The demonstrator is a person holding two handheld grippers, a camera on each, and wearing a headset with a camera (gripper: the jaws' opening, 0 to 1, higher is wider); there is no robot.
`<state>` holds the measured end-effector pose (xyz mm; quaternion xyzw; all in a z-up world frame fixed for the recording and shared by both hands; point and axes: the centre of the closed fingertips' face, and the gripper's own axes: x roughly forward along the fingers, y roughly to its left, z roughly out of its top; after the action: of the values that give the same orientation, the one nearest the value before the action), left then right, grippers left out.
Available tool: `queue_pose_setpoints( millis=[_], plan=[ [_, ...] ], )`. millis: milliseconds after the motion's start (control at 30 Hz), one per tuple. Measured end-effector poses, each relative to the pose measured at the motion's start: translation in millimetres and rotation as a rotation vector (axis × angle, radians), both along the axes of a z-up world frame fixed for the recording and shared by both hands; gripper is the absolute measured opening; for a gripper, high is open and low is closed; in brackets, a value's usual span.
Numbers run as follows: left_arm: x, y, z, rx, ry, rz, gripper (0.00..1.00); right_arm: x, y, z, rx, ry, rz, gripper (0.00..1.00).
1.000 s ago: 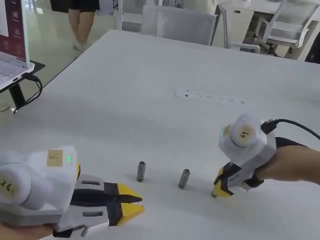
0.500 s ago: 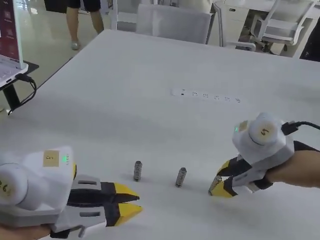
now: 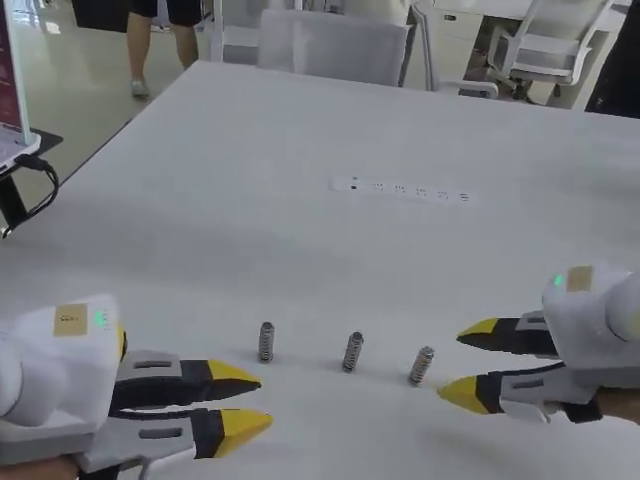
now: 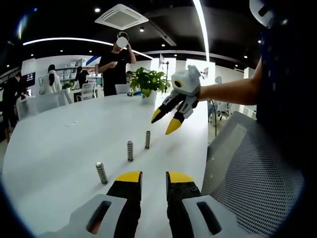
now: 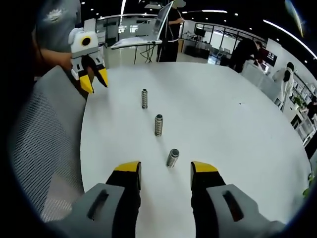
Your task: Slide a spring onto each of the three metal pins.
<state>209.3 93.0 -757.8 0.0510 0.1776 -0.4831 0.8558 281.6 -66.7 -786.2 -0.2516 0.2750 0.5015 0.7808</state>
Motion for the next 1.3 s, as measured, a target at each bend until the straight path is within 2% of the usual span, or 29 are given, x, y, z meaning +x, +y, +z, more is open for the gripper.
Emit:
queue_pose_setpoints(
  millis=[100, 167, 233, 267, 400, 500, 600, 800, 967, 1067, 1300],
  plan=[
    [-1.2, 0.7, 1.3, -0.005, 0.002, 0.007, 0.14, -7.7, 0.6, 6.4, 0.031, -0.037, -0.008, 0.42],
    [-2.0, 1.5, 2.4, -0.006, 0.000, 0.013, 0.16, -10.0, 1.7, 15.1, 0.069, -0.073, -0.021, 0.42],
    [-2.5, 2.7, 4.1, -0.014, 0.002, 0.022, 0.18, -14.3, 2.6, 20.8, 0.095, -0.084, -0.026, 0.43],
    [-3.0, 3.1, 4.9, -0.016, 0.001, 0.025, 0.18, -15.7, 3.3, 26.1, 0.111, -0.109, -0.034, 0.44],
    [-3.7, 4.9, 6.7, -0.031, 0.002, 0.044, 0.24, -26.8, 5.6, 37.6, 0.153, -0.128, -0.053, 0.48],
    [-4.3, 5.6, 6.5, -0.035, 0.008, 0.058, 0.29, -33.4, 6.1, 40.9, 0.163, -0.141, -0.059, 0.49],
    [-6.0, 5.5, 9.1, -0.049, 0.005, 0.070, 0.36, -38.2, 5.9, 43.4, 0.176, -0.144, -0.064, 0.51],
    [-9.8, 8.7, 13.0, -0.051, -0.009, 0.096, 0.49, -42.1, 3.3, 45.7, 0.219, -0.134, -0.089, 0.57],
    [-12.7, 13.1, 17.7, -0.064, -0.015, 0.116, 0.64, -48.1, 4.5, 44.6, 0.245, -0.117, -0.090, 0.70],
    [-15.6, 15.7, 15.0, -0.059, -0.011, 0.120, 0.68, -51.6, 4.5, 44.3, 0.265, -0.110, -0.092, 0.78],
    [-16.1, 22.4, 7.2, -0.043, -0.006, 0.142, 0.73, -51.9, -0.5, 41.9, 0.315, -0.112, -0.097, 0.86]
  ],
)
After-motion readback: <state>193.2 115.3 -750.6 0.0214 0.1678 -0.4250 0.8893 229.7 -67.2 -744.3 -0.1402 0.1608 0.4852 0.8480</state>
